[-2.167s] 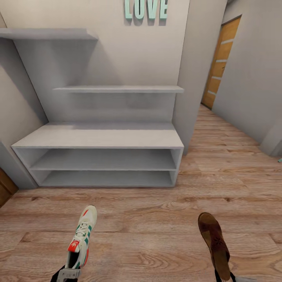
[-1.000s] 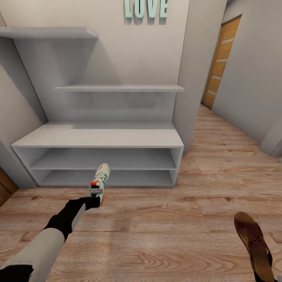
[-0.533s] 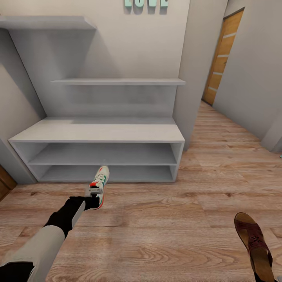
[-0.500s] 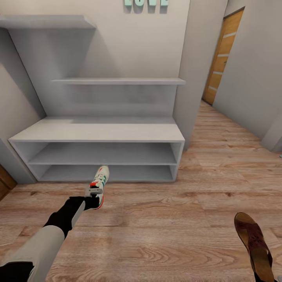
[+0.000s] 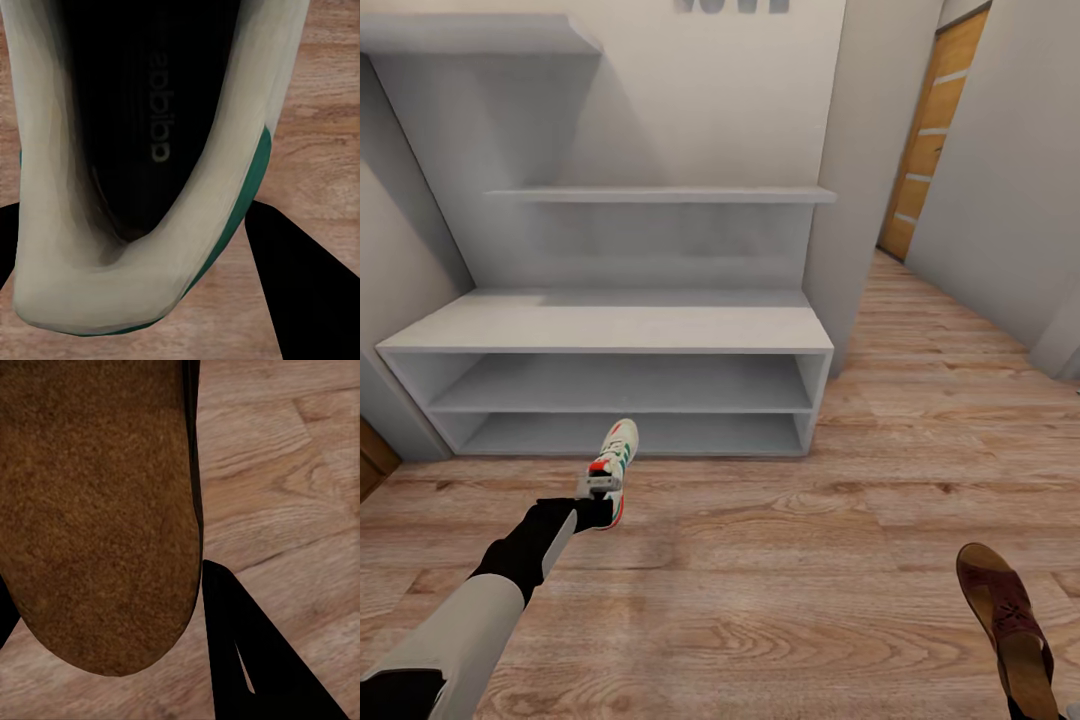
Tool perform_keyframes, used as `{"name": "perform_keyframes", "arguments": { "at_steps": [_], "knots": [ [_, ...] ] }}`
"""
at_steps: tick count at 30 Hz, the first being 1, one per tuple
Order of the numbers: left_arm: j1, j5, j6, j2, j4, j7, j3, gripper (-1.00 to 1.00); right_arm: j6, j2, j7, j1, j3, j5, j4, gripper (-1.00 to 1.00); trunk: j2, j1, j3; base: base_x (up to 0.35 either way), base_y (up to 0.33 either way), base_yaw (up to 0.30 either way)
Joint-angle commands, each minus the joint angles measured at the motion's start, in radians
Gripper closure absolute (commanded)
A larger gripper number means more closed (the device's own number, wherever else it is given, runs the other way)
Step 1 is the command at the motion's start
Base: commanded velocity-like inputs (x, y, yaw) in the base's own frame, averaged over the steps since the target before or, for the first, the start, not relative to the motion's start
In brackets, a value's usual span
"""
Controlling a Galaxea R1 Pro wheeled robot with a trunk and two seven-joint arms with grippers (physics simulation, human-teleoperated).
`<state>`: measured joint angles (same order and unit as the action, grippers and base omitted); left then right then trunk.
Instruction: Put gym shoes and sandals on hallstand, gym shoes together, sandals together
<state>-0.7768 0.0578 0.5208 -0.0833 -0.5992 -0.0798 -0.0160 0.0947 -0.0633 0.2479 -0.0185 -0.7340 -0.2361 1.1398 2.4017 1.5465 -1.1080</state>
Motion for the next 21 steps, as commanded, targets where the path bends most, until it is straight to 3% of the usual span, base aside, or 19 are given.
{"name": "perform_keyframes", "arguments": {
  "at_steps": [1, 10, 21],
  "knots": [
    [0.000, 0.006, 0.005, 0.000, -0.002, -0.001, -0.001, 1.00, 0.005, 0.003, 0.004, 0.000, -0.001, -0.005, 0.000, 1.00, 0.000, 0.000, -0.001, 0.000, 0.000, 0.000],
    [0.003, 0.005, 0.004, 0.004, -0.002, -0.001, -0.002, 1.00, -0.004, 0.012, 0.004, 0.000, 0.000, -0.005, -0.027, 1.00, 0.000, 0.000, -0.001, 0.045, 0.000, 0.000],
    [0.004, 0.008, 0.001, 0.009, -0.003, -0.001, -0.002, 1.00, -0.003, 0.010, 0.004, 0.000, -0.005, -0.005, -0.067, 1.00, 0.000, 0.000, -0.001, 0.310, -0.041, 0.000]
  ]
}}
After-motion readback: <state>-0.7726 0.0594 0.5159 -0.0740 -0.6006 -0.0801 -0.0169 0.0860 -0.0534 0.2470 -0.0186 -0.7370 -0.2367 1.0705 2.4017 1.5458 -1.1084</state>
